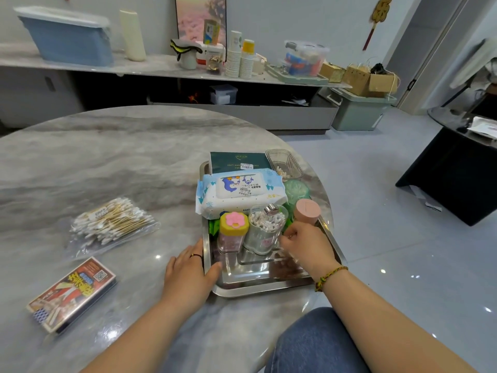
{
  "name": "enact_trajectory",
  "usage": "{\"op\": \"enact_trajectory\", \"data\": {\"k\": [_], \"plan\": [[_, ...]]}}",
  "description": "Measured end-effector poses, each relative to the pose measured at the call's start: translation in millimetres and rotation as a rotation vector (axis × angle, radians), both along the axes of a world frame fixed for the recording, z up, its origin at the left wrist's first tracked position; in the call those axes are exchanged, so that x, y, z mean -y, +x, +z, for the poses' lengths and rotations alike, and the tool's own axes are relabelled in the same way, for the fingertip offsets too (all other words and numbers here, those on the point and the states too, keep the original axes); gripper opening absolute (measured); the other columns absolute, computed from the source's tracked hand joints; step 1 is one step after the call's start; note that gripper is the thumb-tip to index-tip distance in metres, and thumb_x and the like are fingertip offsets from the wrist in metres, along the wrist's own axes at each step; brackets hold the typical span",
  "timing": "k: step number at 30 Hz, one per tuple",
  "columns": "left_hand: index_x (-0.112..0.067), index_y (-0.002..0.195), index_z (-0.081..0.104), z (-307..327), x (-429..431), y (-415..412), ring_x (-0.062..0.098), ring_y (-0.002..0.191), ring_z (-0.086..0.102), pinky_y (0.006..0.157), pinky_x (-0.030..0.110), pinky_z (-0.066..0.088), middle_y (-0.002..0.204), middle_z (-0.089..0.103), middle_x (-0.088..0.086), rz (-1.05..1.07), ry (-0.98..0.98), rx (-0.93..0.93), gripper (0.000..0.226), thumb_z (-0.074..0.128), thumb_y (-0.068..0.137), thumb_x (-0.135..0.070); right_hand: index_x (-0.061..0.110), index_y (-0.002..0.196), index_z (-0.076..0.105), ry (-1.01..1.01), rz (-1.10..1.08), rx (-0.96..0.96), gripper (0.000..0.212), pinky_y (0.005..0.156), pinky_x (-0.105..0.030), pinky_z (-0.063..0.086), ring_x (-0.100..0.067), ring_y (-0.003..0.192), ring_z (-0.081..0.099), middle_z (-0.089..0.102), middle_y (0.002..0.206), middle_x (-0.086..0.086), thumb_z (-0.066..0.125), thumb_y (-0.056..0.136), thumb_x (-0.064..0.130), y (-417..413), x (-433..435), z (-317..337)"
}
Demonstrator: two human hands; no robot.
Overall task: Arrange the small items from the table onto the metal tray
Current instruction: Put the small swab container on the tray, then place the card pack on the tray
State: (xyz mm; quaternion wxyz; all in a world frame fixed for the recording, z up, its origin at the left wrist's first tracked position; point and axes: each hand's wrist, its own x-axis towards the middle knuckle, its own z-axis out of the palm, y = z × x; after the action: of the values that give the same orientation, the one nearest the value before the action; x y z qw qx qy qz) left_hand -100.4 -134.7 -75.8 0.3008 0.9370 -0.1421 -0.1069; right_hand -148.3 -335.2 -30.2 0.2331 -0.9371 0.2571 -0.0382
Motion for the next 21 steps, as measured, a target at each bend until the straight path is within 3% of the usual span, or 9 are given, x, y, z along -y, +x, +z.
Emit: {"op": "enact_trajectory", "data": {"k": [3,6,10,13,16,21], "plan": [[-0.023,0.138,0.029,6,-3,-2,0.024,0.131,0.035,0.111,0.038,0.025,0.139,0.045,0.004,-0.026,-0.018,-0.005,0.053,0.045,0.089,-0.038,0.012,0.083,0.062,0.084,0.018,0.081,0.011,0.062,-0.024,0.043,-0.019,0.072,0.056,0.060,0.073,-0.001,0.055,0.084,0.020,-7,0,5],[-0.024,0.126,0.045,17,-15,-2,0.023,0.119,0.047,0.101,0.033,0.037,0.128,0.056,0.004,-0.114,-0.095,-0.046,0.039,0.049,0.089,-0.032,0.016,0.074,0.059,0.264,0.064,0.315,0.011,0.057,-0.023,0.044,-0.013,0.056,0.054,0.056,0.057,0.005,0.056,0.084,0.012,-15,-10,18],[-0.023,0.117,0.056,28,-46,-3,0.010,0.102,0.055,0.088,0.023,0.040,0.118,0.062,-0.002,-0.103,-0.185,-0.088,0.028,0.050,0.089,-0.024,0.009,0.083,0.065,0.253,0.253,0.441,0.007,0.059,-0.028,0.048,-0.016,0.058,0.057,0.053,0.055,0.005,0.059,0.081,0.005,-15,-40,28],[-0.026,0.111,0.059,35,-75,-3,0.007,0.086,0.050,0.074,0.020,0.037,0.101,0.063,-0.005,-0.064,-0.157,0.039,0.024,0.052,0.088,-0.023,0.008,0.085,0.067,0.205,0.342,0.448,0.010,0.053,-0.008,0.037,0.000,0.050,0.050,0.044,0.052,0.017,0.060,0.080,0.004,-8,-66,29],[-0.024,0.111,0.060,44,-105,3,0.014,0.097,0.055,0.077,0.023,0.036,0.101,0.063,-0.003,-0.027,-0.098,0.130,0.026,0.057,0.085,-0.020,0.008,0.091,0.066,0.198,0.425,0.374,0.014,0.058,-0.012,0.036,0.001,0.048,0.045,0.049,0.057,0.013,0.057,0.081,0.006,4,-94,26],[-0.020,0.125,0.049,45,-153,25,0.022,0.118,0.045,0.095,0.028,0.038,0.133,0.049,0.003,0.037,0.156,0.080,0.048,0.063,0.080,-0.031,0.009,0.103,0.061,0.211,0.550,0.256,0.022,0.070,-0.023,0.041,-0.015,0.068,0.051,0.068,0.088,-0.009,0.054,0.082,0.009,21,-142,4]]}}
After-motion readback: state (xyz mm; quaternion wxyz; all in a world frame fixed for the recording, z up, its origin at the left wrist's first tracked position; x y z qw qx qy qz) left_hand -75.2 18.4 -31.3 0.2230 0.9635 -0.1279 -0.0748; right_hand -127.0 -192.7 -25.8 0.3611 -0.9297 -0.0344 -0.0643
